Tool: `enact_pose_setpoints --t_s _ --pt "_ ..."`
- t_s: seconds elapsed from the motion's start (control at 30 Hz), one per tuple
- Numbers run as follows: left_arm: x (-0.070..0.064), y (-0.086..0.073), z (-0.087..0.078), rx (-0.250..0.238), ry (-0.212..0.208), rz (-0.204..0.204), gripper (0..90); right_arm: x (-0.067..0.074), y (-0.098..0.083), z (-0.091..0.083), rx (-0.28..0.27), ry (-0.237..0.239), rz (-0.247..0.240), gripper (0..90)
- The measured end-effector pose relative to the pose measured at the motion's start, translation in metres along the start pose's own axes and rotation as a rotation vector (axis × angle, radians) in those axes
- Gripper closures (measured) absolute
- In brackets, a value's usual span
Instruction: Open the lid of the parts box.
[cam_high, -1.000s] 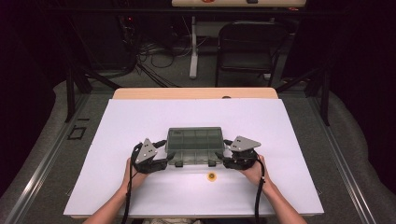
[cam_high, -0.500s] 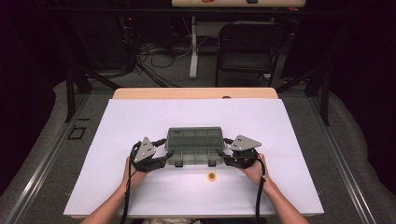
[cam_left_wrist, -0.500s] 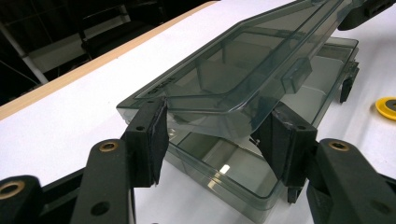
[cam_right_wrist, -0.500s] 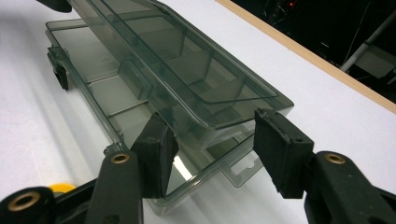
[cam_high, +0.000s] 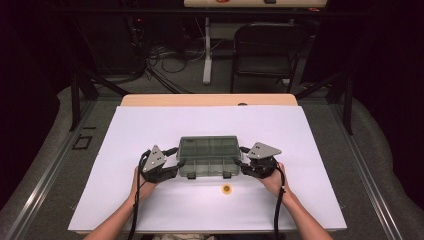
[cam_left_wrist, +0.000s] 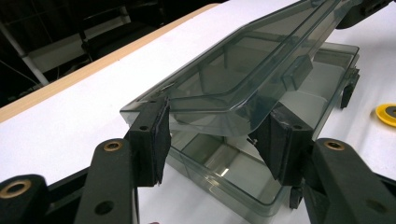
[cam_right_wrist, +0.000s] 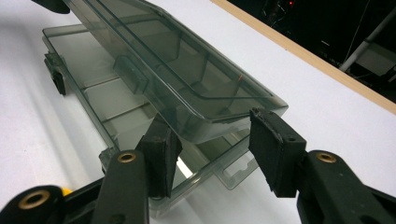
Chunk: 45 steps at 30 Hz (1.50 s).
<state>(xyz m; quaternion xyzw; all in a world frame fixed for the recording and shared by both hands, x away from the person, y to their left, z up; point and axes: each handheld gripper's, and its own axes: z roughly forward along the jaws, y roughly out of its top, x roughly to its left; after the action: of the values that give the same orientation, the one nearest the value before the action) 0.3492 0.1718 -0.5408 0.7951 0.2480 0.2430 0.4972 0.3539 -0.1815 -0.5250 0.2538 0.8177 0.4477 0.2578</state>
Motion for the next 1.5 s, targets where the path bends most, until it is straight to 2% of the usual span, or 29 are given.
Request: enact_pose_setpoints --t_s 0.23,0.43,0.93,1.0,1.03,1.27,1.5 --pt "0.001 0.0 0.0 -0.026 0.003 -0.012 48.4 -0.002 0.0 0.001 -0.014 -0.003 0.014 53.4" --pt "0.002 0.0 0.0 -0.048 0.012 0.0 50.6 -0.003 0.001 0.002 -0.031 -0.015 0.017 54.4" --pt "0.008 0.006 0.001 -0.056 0.034 0.007 58.0 -0.007 0.012 0.001 -0.033 -0.025 0.006 57.2" --pt "0.01 0.007 0.001 -0.062 0.033 0.005 59.6 -0.009 0.014 0.001 -0.026 -0.028 -0.003 59.4" --pt "0.011 0.008 0.0 -0.062 0.032 0.004 60.9 -0.013 0.016 0.001 -0.026 -0.023 0.009 61.1" --pt "0.015 0.012 0.0 -0.067 0.029 -0.004 63.2 -0.017 0.018 0.002 -0.031 -0.021 0.016 63.4" --pt "0.017 0.011 0.0 -0.067 0.02 -0.03 65.4 -0.02 0.018 0.002 -0.021 -0.019 0.028 66.5"
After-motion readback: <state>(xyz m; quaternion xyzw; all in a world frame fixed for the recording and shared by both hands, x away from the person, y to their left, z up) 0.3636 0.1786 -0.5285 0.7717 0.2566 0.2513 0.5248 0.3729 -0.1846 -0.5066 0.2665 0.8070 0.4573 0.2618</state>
